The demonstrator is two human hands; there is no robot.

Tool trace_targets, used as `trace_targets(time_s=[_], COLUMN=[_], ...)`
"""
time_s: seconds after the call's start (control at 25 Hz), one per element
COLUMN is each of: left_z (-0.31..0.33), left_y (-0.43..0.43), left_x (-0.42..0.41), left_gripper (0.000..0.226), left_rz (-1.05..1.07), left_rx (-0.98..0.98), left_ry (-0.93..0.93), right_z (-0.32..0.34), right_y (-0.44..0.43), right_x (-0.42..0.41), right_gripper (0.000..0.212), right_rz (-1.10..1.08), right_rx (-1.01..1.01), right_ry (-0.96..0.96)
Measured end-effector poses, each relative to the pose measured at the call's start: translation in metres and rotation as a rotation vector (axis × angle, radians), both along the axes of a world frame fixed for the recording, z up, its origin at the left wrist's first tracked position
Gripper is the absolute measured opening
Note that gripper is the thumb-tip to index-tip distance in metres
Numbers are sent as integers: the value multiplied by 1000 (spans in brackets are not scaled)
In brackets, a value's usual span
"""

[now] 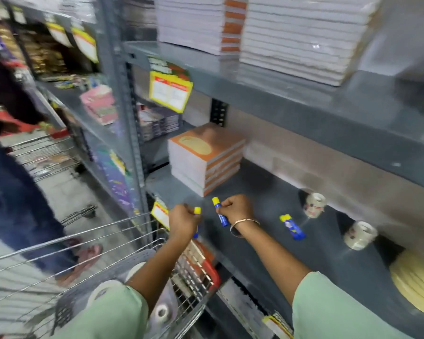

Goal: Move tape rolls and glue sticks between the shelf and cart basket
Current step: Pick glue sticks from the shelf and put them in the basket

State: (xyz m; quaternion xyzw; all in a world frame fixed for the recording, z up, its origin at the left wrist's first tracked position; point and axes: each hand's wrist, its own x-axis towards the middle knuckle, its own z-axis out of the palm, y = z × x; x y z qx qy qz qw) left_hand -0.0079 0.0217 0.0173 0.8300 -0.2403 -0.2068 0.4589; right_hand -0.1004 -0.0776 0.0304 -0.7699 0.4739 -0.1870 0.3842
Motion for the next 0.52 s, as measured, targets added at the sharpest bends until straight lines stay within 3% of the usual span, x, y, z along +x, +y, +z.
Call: trace_targets(time_s=[0.16, 0.28, 0.52], left_z=[-26, -62, -188], left_y=[81, 145, 247], left_x=[78, 109, 129], left_gripper=[9, 18, 21], left_rz=[274, 397, 522], left_rx=[40, 104, 295], left_ry=[42, 113, 281], right_z=[-24, -59, -197], right_y=[61, 114, 205], right_x=[103, 157, 202], right_gripper=[22, 19, 19], right_rz=[242, 384, 499], right_rx=[17, 66, 235], right_ry=[32, 103, 402])
